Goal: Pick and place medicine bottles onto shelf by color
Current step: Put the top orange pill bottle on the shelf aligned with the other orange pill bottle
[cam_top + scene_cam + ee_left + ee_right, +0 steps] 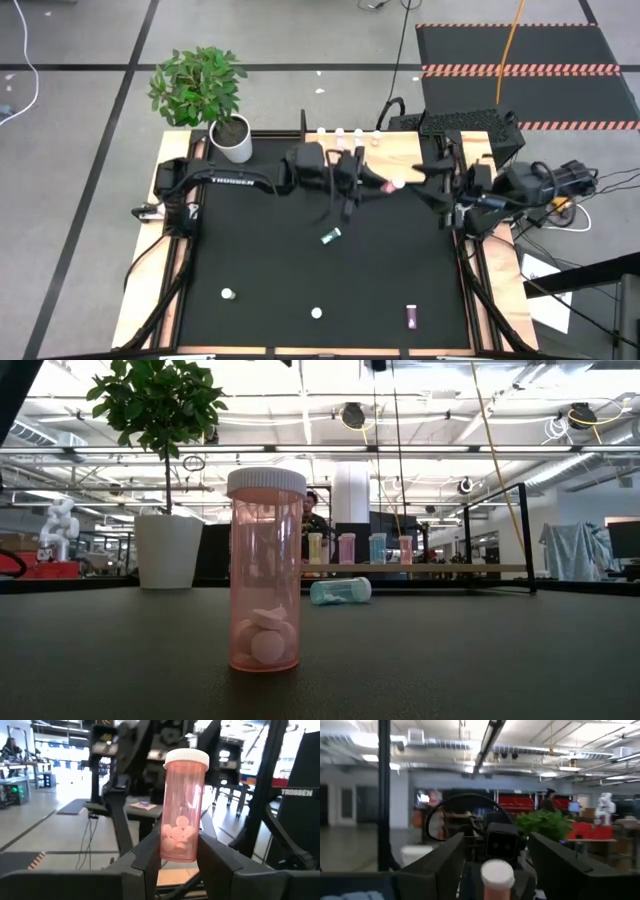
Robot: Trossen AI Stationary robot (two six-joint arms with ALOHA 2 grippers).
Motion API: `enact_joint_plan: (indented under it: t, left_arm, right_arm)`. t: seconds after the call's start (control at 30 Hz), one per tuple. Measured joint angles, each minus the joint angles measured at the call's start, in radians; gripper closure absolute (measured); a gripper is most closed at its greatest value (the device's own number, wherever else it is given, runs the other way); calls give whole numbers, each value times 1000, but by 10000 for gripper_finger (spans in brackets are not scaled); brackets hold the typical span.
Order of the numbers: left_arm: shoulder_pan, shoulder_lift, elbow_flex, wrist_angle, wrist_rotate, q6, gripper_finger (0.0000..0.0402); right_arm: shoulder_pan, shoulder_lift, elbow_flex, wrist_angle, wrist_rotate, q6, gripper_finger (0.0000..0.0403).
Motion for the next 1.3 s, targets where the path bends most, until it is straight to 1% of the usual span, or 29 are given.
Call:
enact_joint_plan:
  t: [0.1,0.2,0.3,0.4,0.5,0.57,0.7,0.93,1.07,1.17,1.3]
  left_arm:
    - [32,1,0,18,31,-6,282]
    - [50,0,0,30,34,14,282]
    - [57,0,0,26,35,31,282]
    - [58,0,0,40,32,35,282]
    - [58,0,0,37,20,52,282]
    - [58,0,0,37,19,64,282]
    - [64,0,0,39,19,77,282]
    - [93,0,0,39,36,82,282]
    - [115,0,0,39,54,84,282]
    - [128,0,0,38,83,83,282]
    - [138,0,0,30,91,77,282]
  right_arm:
    - [-49,2,122,-207,-1,-5,188]
    - [-115,35,241,-402,-8,32,188]
    - [-189,97,366,-581,-108,73,188]
    - [-271,186,498,-736,-251,76,188]
    - [-347,279,610,-854,-400,76,188]
    - [-384,330,658,-917,-458,69,188]
    - [-434,374,696,-950,-500,30,188]
    - [-484,368,697,-1019,-503,-2,188]
    - [-517,364,697,-1021,-511,-8,188]
    - [-554,381,697,-1025,-568,-2,192]
    - [-594,397,696,-1022,-625,-1,208]
